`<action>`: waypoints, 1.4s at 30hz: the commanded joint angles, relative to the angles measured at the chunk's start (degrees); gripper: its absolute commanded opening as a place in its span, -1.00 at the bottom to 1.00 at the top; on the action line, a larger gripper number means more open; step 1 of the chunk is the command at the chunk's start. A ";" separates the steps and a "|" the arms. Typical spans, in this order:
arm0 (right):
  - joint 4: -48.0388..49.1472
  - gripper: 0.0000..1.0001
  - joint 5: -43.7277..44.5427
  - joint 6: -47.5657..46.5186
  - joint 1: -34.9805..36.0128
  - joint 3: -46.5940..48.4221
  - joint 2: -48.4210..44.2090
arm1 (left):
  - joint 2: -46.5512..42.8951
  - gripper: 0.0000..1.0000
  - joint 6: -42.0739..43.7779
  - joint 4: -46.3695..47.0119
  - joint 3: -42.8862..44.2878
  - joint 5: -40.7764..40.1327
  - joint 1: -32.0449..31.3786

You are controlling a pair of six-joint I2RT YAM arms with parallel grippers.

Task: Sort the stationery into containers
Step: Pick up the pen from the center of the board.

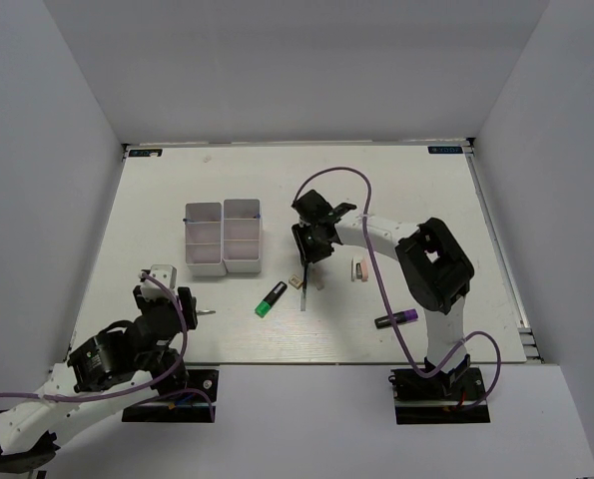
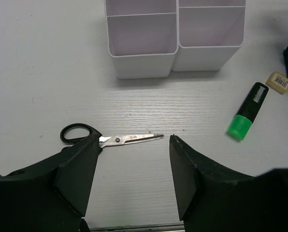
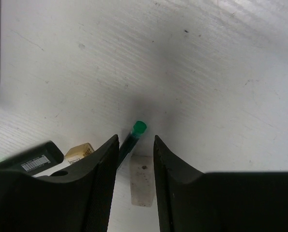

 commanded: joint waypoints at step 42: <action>1.57 -1.00 -9.28 -11.90 0.85 27.36 -4.12 | -0.83 0.41 0.65 1.00 -0.64 -0.38 -0.11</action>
